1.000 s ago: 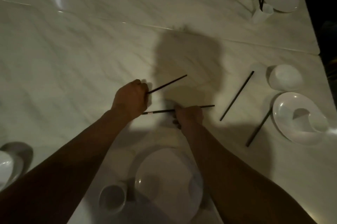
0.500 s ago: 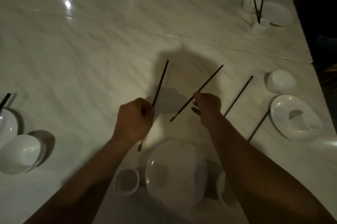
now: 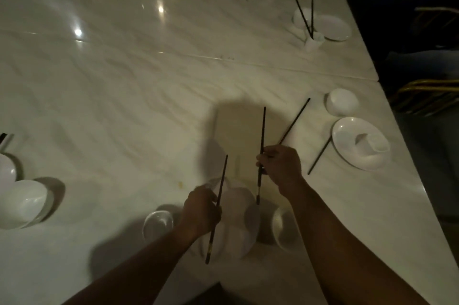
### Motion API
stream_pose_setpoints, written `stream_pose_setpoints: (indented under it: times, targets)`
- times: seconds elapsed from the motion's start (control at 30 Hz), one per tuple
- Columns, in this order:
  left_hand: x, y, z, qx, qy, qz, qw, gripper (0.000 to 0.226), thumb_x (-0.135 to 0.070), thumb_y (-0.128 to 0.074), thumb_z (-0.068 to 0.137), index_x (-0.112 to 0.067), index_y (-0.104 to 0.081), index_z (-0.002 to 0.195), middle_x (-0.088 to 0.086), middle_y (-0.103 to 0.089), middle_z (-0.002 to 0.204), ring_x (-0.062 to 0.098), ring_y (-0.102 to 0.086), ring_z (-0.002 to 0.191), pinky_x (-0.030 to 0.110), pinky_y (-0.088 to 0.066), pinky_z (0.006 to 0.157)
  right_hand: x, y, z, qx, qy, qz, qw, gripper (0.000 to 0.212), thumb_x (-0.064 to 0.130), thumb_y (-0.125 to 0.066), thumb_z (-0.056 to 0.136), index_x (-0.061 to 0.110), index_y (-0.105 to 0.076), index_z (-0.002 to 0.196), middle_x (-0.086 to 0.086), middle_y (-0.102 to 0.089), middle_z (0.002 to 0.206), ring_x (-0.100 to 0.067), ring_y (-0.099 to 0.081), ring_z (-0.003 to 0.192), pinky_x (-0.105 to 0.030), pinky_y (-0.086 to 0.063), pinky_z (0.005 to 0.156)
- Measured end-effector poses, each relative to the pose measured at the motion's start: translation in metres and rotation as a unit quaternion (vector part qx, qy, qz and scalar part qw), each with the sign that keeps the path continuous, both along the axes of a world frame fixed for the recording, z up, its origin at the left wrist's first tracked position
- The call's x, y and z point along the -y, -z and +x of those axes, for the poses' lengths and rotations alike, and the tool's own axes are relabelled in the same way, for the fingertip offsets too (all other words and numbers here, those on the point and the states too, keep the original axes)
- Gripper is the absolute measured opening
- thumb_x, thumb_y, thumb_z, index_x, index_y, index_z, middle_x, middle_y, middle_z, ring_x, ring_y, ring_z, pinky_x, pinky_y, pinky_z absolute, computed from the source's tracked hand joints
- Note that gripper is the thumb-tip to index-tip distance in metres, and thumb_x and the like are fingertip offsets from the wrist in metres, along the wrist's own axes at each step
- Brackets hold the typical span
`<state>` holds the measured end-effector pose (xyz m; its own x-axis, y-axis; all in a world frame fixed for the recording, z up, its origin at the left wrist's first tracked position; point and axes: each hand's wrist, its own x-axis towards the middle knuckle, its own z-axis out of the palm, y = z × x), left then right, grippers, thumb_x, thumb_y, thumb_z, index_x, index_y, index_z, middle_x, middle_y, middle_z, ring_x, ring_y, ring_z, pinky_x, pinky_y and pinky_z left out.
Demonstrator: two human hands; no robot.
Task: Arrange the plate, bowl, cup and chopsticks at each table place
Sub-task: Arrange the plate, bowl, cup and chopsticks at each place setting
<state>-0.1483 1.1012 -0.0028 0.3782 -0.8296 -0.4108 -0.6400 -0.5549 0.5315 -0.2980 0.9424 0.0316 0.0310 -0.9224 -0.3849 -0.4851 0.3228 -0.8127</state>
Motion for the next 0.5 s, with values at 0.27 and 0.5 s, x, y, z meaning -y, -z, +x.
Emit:
stream_pose_setpoints:
  times: [0.27, 0.5]
  targets:
    - [-0.002, 0.003, -0.013, 0.024, -0.017, 0.003, 1.000, 0.029, -0.034, -0.068, 0.080, -0.018, -0.072, 0.104, 0.000, -0.069, 0.112, 0.017, -0.064, 0.102, 0.025, -0.050, 0.087, -0.033, 0.006, -0.019, -0.008, 0.004, 0.006, 1.000, 0.018, 0.009, -0.080, 0.076, 0.013, -0.071, 0.091, -0.007, -0.075, 0.076, -0.019, -0.074, 0.065, -0.046, -0.063, 0.067]
    - [-0.009, 0.003, -0.017, 0.012, -0.035, 0.010, 0.999, 0.028, -0.037, -0.071, 0.077, -0.022, -0.072, 0.100, -0.001, -0.070, 0.107, 0.016, -0.066, 0.096, 0.025, -0.052, 0.085, -0.047, 0.001, -0.026, -0.049, -0.014, -0.008, 0.999, 0.024, 0.018, -0.082, 0.072, 0.015, -0.073, 0.094, -0.001, -0.076, 0.076, -0.016, -0.073, 0.063, -0.044, -0.063, 0.064]
